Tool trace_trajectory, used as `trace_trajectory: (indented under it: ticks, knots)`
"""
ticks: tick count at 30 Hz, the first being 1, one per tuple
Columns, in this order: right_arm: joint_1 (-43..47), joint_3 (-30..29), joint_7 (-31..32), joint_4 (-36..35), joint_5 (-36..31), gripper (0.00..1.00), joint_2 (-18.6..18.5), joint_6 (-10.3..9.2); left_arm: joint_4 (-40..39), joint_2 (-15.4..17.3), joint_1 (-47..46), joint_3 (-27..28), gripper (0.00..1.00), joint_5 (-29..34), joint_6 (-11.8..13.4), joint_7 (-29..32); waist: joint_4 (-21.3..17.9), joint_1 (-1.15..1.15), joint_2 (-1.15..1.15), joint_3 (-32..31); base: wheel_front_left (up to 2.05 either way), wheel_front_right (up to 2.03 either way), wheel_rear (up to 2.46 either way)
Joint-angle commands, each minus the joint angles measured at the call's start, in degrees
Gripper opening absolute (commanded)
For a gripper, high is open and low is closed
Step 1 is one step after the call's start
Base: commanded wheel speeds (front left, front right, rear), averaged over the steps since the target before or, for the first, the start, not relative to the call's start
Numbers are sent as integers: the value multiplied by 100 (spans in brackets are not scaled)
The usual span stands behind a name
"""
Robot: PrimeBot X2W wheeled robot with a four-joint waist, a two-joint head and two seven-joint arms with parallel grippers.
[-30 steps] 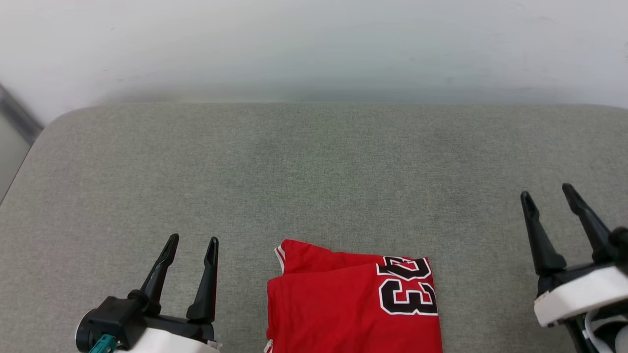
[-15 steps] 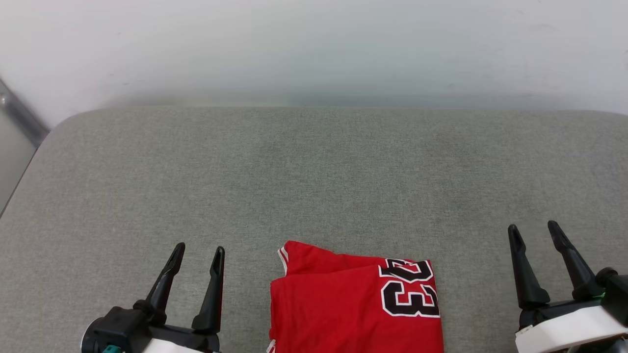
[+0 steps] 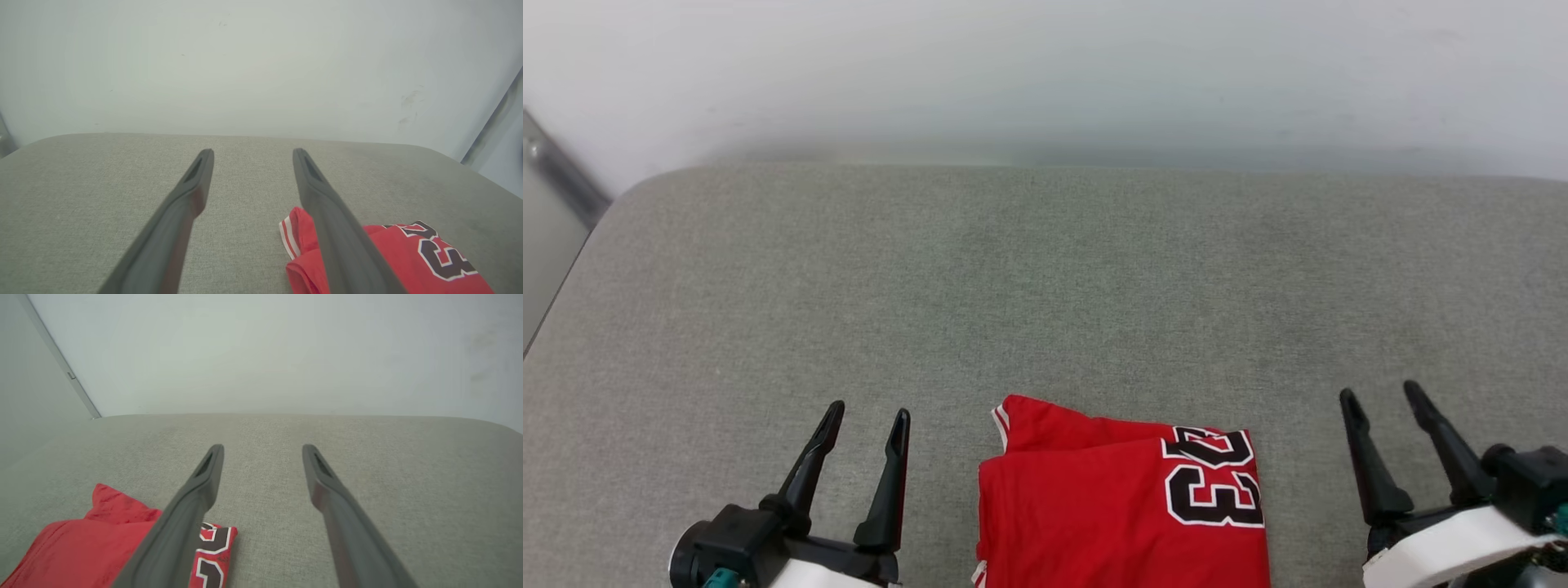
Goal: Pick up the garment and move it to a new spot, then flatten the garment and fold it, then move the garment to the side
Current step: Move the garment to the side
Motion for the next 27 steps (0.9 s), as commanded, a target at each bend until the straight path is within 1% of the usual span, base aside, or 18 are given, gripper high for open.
trace_trajectory:
  ticks: [1, 2, 3, 6, 10, 11, 12, 14, 16, 18, 20, 23, 27]
  knots:
    - [97, 89, 282, -13, 30, 100, -123, -2, 22, 36, -119, -47, 100, 36, -7, -12, 56, 0, 0, 81, 0, 0, 0]
    - [97, 89, 282, -13, 30, 100, -123, -2, 22, 36, -119, -47, 100, 36, -7, -12, 56, 0, 0, 81, 0, 0, 0]
    - [84, 157, 585, -63, 26, 100, -240, -2, 48, 29, -146, -66, 100, 27, -7, -12, 102, 0, 0, 130, 0, 0, 0]
    - [103, 262, 1316, -139, 208, 100, -385, -2, 86, 13, -219, -75, 100, 14, -7, -12, 173, 0, 0, 207, 0, 0, 0]
    - [149, 406, 2526, -331, 553, 100, -554, -2, 139, -25, -259, -110, 100, 14, -7, -12, 277, 0, 0, 307, 0, 0, 0]
    - [149, 406, 2526, -331, 553, 100, -554, -2, 139, -25, -259, -110, 100, 14, -7, -12, 277, 0, 0, 307, 0, 0, 0]
    - [161, 388, 2845, -379, 641, 100, -542, -2, 150, -31, -280, -115, 100, 12, -7, -12, 299, 0, 0, 330, 0, 0, 0]
    - [189, 419, 3456, -496, 812, 100, -497, -2, 167, -56, -338, -145, 100, 7, -7, -12, 355, 0, 0, 378, 0, 0, 0]
    - [172, 366, 4022, -574, 921, 100, -378, -2, 190, -69, -356, -175, 100, 1, -7, -12, 416, 0, 0, 423, 0, 0, 0]
    - [140, 328, 4557, -606, 838, 100, -307, -2, 209, -80, -391, -207, 100, -8, -7, -12, 479, 0, 0, 465, 0, 0, 0]
    - [93, 300, 5021, -574, 792, 100, -148, -2, 223, -85, -457, -246, 100, -6, -7, -12, 549, 0, 0, 510, 0, 0, 0]
    - [-71, 157, 5450, -447, 559, 100, 41, -2, 260, -84, -481, -280, 100, -15, -7, -12, 657, 0, 0, 556, 0, 0, 0]
    - [-240, 97, 5787, -83, 274, 100, 269, -2, 291, -93, -544, -312, 100, -17, -7, -12, 774, 0, 0, 592, 0, 0, 0]
